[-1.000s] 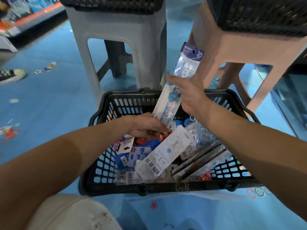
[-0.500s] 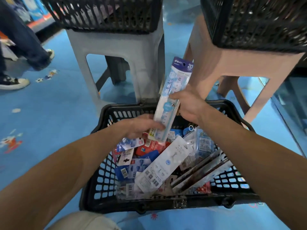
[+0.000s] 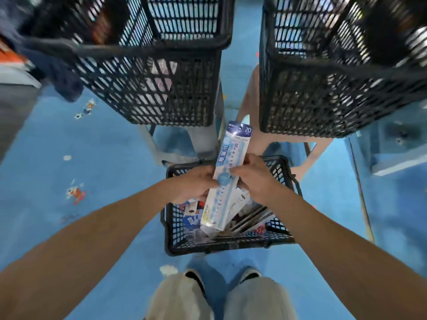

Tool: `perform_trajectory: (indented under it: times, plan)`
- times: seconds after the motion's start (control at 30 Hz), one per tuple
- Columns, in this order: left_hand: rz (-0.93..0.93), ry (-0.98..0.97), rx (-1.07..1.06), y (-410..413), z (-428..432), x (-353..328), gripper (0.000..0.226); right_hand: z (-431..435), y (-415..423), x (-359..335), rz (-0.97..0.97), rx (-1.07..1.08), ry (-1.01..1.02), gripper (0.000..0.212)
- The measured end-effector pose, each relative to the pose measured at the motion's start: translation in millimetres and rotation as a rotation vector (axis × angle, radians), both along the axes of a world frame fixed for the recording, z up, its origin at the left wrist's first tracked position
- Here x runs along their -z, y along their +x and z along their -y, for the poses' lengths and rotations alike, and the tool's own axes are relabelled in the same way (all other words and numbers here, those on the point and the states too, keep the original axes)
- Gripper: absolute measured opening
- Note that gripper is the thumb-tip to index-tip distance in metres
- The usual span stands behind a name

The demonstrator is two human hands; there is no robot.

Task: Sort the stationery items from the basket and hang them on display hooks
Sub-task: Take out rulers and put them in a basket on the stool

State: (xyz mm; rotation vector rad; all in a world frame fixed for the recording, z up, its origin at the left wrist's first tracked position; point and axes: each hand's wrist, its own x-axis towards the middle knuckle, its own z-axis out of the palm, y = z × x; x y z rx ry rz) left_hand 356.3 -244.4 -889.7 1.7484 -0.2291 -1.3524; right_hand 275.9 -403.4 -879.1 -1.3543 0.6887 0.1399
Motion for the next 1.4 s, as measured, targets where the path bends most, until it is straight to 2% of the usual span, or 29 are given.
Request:
perform_trajectory:
  times: [0.1,0.33,0.4,0.53,0.63,0.73,0.9,1.0,1.07,1.13,1.2,1.27,1.4]
  plan:
    - [-0.025,0.01,-0.044,-5,0,-75,0.03,-1,-14,-63,-0.063,-0.111,-0.044,0.024]
    - [0.023,0.037,0.032,1,4,-232,0.024,-5,-23,-211,-0.004,-0.146,-0.214,0.026]
    - [0.022,-0.001,0.036,3,4,-275,0.023,-4,-24,-249,0.014,-0.138,-0.161,0.026]
    - [-0.009,-0.006,0.063,13,2,-339,0.04,-4,-26,-306,0.068,-0.114,-0.022,0.028]
    - [0.011,0.007,0.099,33,2,-370,0.03,-3,-8,-333,0.088,-0.119,0.028,0.03]
    - [0.077,0.003,0.009,71,7,-388,0.027,5,39,-356,0.127,-0.104,-0.025,0.026]
    - [0.147,0.009,-0.139,154,14,-379,0.027,7,133,-361,0.103,-0.132,-0.202,0.026]
    - [0.152,0.041,-0.14,206,19,-354,0.027,4,184,-341,0.059,-0.116,-0.254,0.017]
    - [0.151,0.054,-0.153,236,24,-329,0.029,3,218,-319,0.017,-0.092,-0.292,0.022]
    - [0.143,0.069,-0.172,260,28,-302,0.03,0,248,-289,-0.048,-0.064,-0.314,0.018]
    - [0.114,0.098,-0.194,280,31,-272,0.031,-3,274,-256,-0.13,-0.05,-0.338,0.033]
    - [0.112,0.134,-0.174,296,33,-241,0.027,-5,295,-225,-0.219,-0.069,-0.403,0.037]
    - [0.304,0.184,-0.015,315,33,-180,0.021,-9,319,-163,-0.342,-0.153,-0.511,0.037]
